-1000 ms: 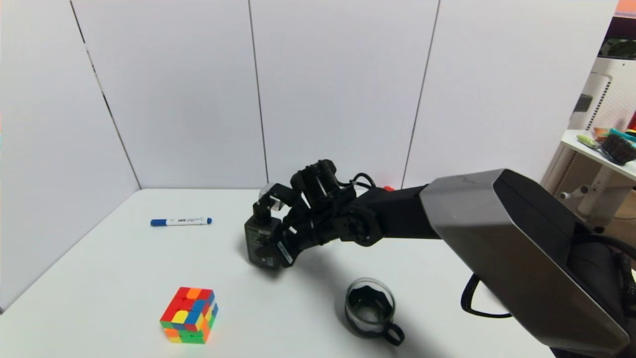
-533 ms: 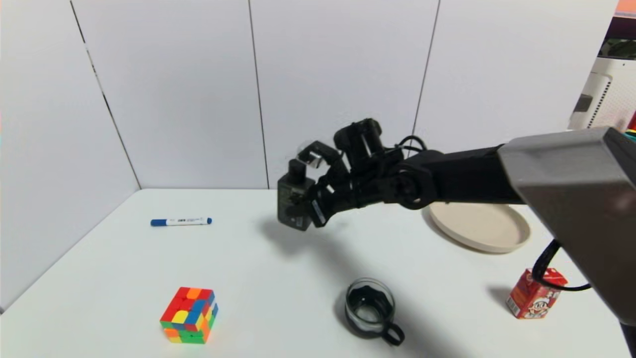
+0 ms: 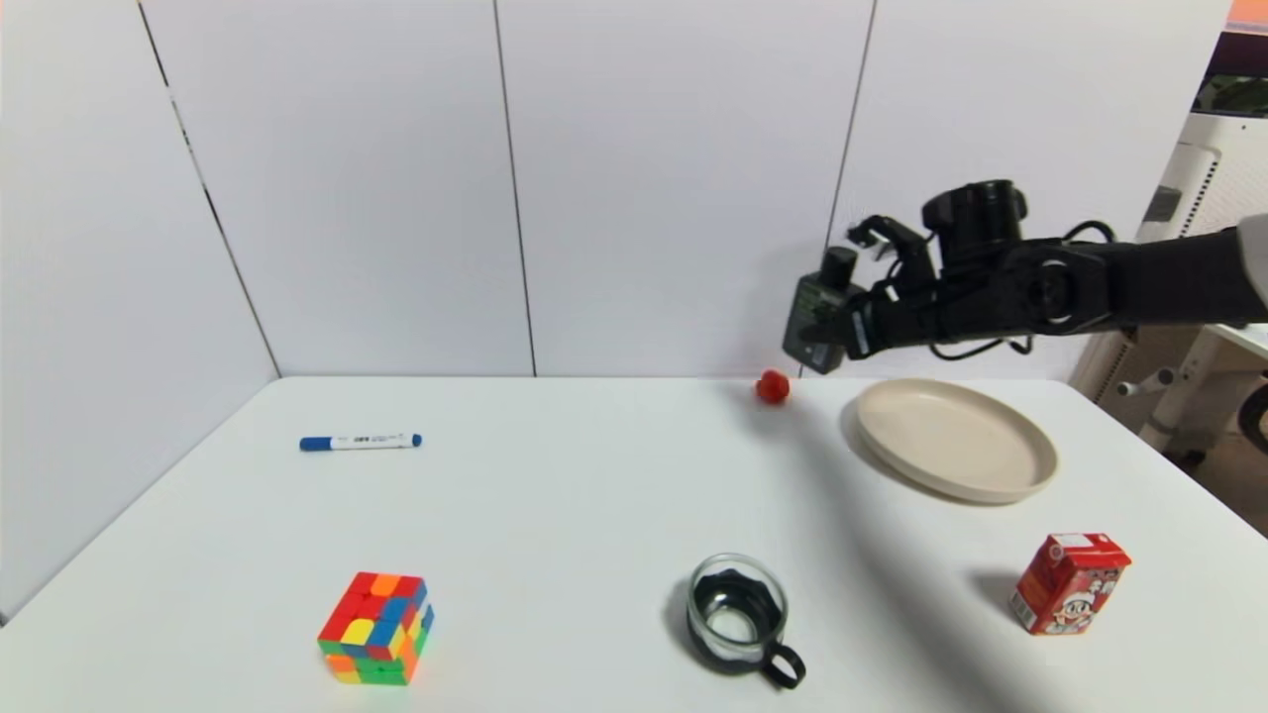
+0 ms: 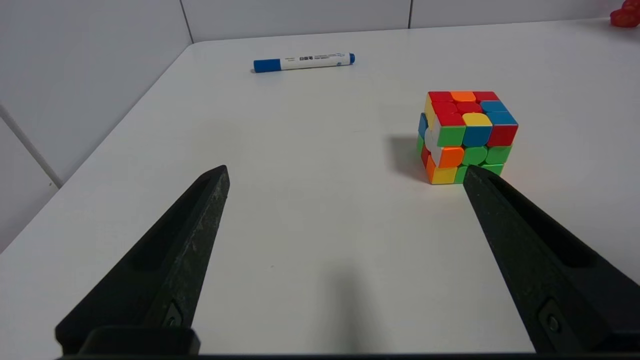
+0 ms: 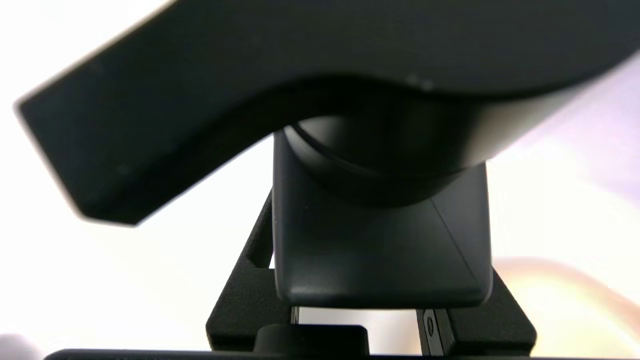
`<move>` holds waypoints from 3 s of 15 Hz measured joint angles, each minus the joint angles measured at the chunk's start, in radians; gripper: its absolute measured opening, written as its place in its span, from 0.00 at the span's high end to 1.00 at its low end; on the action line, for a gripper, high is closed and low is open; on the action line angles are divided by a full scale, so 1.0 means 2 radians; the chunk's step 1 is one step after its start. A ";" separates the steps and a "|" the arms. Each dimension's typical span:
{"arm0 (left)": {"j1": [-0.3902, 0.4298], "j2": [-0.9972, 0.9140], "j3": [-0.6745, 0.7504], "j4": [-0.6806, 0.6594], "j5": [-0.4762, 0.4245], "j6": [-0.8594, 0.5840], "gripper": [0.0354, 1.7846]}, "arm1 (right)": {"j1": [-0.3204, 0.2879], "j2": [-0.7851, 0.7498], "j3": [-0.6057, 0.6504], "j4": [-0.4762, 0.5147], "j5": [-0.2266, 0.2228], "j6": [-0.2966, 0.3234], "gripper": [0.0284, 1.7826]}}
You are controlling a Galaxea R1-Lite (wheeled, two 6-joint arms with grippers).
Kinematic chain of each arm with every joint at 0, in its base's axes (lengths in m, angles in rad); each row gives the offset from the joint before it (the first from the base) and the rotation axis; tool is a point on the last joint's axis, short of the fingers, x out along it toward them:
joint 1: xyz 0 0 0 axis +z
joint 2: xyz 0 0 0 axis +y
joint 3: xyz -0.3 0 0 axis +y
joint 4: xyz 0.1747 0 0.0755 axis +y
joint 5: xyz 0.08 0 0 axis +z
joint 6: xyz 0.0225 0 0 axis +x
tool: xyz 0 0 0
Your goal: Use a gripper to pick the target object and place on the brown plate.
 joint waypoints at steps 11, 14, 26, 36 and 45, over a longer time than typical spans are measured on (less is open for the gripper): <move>0.000 0.000 0.000 0.000 0.000 0.000 0.06 | -0.137 0.033 0.034 0.028 -0.018 -0.025 0.67; 0.000 0.000 0.000 0.000 0.000 0.000 0.06 | -0.142 0.031 0.064 0.025 -0.019 -0.026 0.67; 0.000 0.000 0.000 0.000 0.000 0.000 0.06 | -0.152 -0.030 0.159 0.021 -0.015 -0.082 0.34; 0.000 0.000 0.000 0.000 0.001 0.000 0.06 | -0.169 -0.245 0.243 0.081 -0.019 -0.028 0.12; 0.000 0.000 0.000 0.000 0.000 0.000 0.06 | -0.135 -0.710 0.571 0.023 -0.059 0.071 0.07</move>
